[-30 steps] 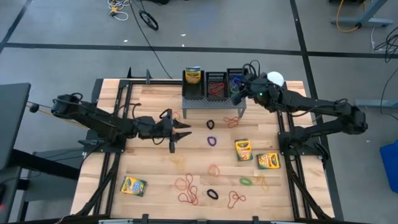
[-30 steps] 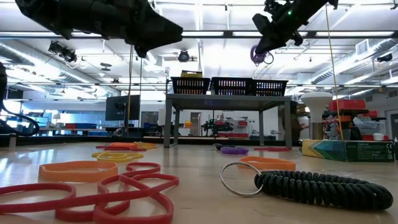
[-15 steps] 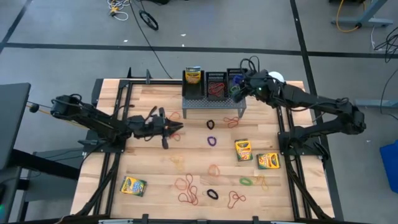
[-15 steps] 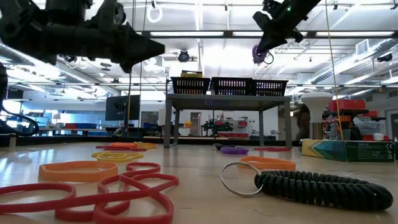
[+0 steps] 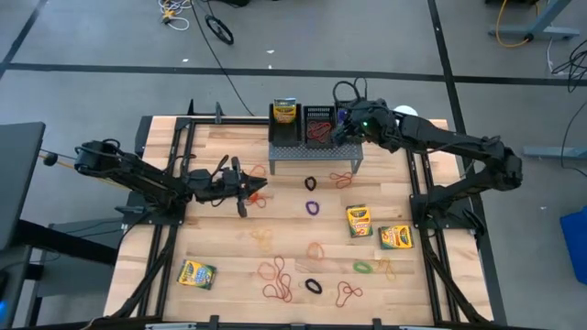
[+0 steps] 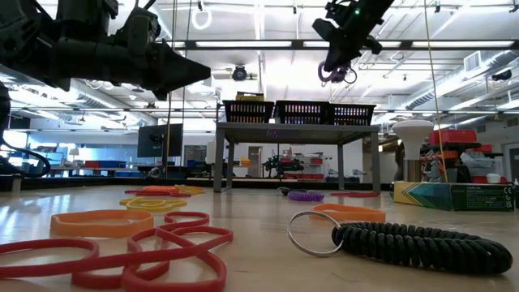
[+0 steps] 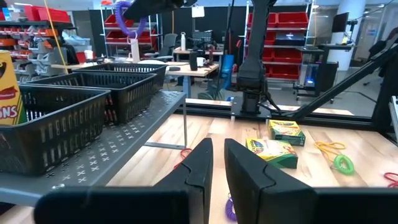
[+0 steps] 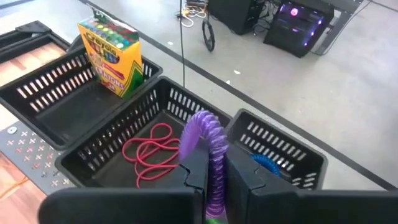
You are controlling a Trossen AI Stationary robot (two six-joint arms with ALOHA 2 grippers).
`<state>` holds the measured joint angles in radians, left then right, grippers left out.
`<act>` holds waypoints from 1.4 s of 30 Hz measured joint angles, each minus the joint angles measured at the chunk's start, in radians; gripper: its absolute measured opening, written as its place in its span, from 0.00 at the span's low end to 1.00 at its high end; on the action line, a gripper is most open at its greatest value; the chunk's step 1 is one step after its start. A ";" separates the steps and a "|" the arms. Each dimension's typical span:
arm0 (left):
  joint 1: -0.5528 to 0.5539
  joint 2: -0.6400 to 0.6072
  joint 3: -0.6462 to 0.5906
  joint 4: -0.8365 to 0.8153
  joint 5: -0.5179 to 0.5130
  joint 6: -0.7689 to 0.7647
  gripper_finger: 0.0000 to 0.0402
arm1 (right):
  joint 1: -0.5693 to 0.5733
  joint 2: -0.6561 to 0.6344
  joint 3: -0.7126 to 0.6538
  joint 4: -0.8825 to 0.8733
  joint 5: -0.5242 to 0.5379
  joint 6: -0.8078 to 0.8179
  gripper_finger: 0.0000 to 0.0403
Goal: Sort rubber bands into baskets
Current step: Put the purple spring rubberband into the right black basket on the shelf
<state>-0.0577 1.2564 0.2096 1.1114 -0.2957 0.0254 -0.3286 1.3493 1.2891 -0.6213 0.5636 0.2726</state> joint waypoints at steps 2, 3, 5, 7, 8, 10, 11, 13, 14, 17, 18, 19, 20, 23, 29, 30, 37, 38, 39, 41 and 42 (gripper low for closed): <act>0.000 0.000 0.000 0.000 0.001 -0.002 0.11 | 0.000 0.013 0.001 0.001 0.000 0.003 0.07; 0.000 0.000 0.000 0.000 0.001 -0.002 0.11 | 0.000 0.017 0.001 0.001 0.000 0.004 0.07; -0.001 0.000 0.000 0.000 0.001 -0.002 0.11 | -0.001 0.023 0.001 0.002 0.000 0.004 0.07; -0.001 0.000 0.000 -0.001 0.001 -0.002 0.11 | -0.006 0.024 0.001 0.001 -0.001 0.004 0.07; -0.001 0.000 0.000 0.000 0.001 -0.002 0.11 | -0.009 0.023 0.001 0.003 -0.006 0.004 0.07; -0.001 0.000 0.000 0.000 0.001 -0.002 0.11 | -0.019 0.014 0.001 -0.003 -0.019 0.002 0.07; -0.001 0.000 0.000 0.000 0.001 -0.002 0.11 | -0.025 0.007 0.001 -0.004 -0.026 0.000 0.07; -0.001 0.000 0.000 0.000 0.001 -0.002 0.11 | -0.036 -0.010 0.001 -0.008 -0.045 -0.011 0.07; -0.001 0.000 0.000 0.000 0.001 -0.002 0.11 | -0.041 -0.019 0.001 -0.010 -0.059 -0.024 0.07; -0.001 0.000 0.000 0.000 0.001 -0.002 0.11 | -0.066 -0.049 0.001 -0.029 -0.108 -0.057 0.07; -0.001 0.000 0.001 0.000 0.001 -0.002 0.11 | -0.078 -0.060 0.001 -0.041 -0.122 -0.066 0.07; -0.001 0.000 0.001 0.000 0.001 -0.002 0.11 | -0.090 -0.073 -0.004 -0.049 -0.131 -0.071 0.07; -0.001 0.000 0.001 0.000 0.001 -0.003 0.11 | -0.104 -0.083 -0.013 -0.054 -0.135 -0.073 0.07; -0.001 0.000 0.001 0.000 0.001 -0.011 0.11 | -0.146 -0.106 -0.059 -0.057 -0.171 -0.079 0.07; -0.002 0.000 0.001 -0.001 0.001 -0.025 0.11 | -0.229 -0.114 -0.102 -0.059 -0.202 -0.112 0.07; -0.002 0.000 0.001 -0.001 0.001 -0.031 0.11 | -0.241 -0.113 -0.102 -0.059 -0.210 -0.118 0.07; -0.002 0.000 0.001 0.000 0.001 -0.035 0.11 | -0.310 -0.113 -0.102 -0.076 -0.276 -0.149 0.07; -0.002 0.000 0.001 0.000 0.001 -0.035 0.11 | -0.312 -0.113 -0.102 -0.080 -0.277 -0.156 0.07; -0.002 0.000 0.001 -0.001 0.001 -0.035 0.11 | -0.315 -0.113 -0.099 -0.092 -0.277 -0.158 0.07; -0.002 0.000 0.001 0.000 0.001 -0.035 0.11 | -0.316 -0.112 -0.088 -0.126 -0.281 -0.157 0.07; -0.002 0.000 0.001 -0.001 0.001 -0.035 0.11 | -0.315 -0.112 -0.086 -0.132 -0.281 -0.157 0.07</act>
<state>-0.0593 1.2568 0.2104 1.1107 -0.2951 -0.0097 -0.6441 1.2369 1.2034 -0.7535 0.2828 0.1154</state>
